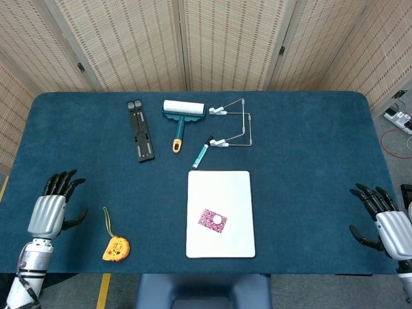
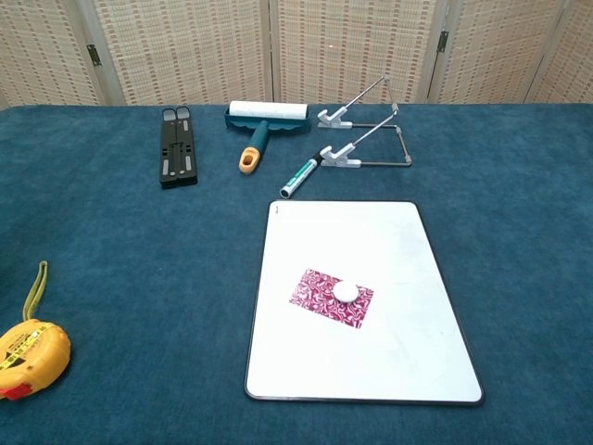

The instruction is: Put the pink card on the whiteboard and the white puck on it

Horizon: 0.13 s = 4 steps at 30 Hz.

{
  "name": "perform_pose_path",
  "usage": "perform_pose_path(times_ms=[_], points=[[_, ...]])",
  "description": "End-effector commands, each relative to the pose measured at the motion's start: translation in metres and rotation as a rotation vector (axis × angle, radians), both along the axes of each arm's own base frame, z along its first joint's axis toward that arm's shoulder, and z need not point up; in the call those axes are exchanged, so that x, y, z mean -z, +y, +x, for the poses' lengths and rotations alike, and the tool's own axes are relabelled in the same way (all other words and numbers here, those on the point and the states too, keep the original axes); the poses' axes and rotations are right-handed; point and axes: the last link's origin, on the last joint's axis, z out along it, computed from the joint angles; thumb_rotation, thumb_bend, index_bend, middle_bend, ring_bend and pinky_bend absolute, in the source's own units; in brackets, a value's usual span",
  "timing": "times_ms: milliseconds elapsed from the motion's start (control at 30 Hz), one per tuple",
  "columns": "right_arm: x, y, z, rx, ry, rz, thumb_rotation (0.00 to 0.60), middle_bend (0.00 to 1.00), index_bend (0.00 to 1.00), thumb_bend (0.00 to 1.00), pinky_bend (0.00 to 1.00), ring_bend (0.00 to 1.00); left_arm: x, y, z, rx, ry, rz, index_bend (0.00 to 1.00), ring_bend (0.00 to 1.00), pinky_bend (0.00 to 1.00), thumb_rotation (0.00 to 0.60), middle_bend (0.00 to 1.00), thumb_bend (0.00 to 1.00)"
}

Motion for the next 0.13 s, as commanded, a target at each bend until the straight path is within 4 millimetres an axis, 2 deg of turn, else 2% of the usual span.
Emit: perform_pose_path(times_ms=[33, 133], points=[[0.001, 0.003, 0.002, -0.006, 0.008, -0.004, 0.6, 0.1, 0.12, 0.37, 0.0, 0.12, -0.011, -0.021, -0.007, 0.003, -0.001, 0.023, 0.23, 0.06, 0.0, 0.6, 0.11, 0.38], [0.002, 0.007, 0.005, -0.009, 0.013, -0.017, 0.6, 0.1, 0.12, 0.37, 0.0, 0.12, -0.014, -0.033, -0.011, -0.008, 0.014, 0.02, 0.23, 0.06, 0.0, 0.6, 0.11, 0.38]])
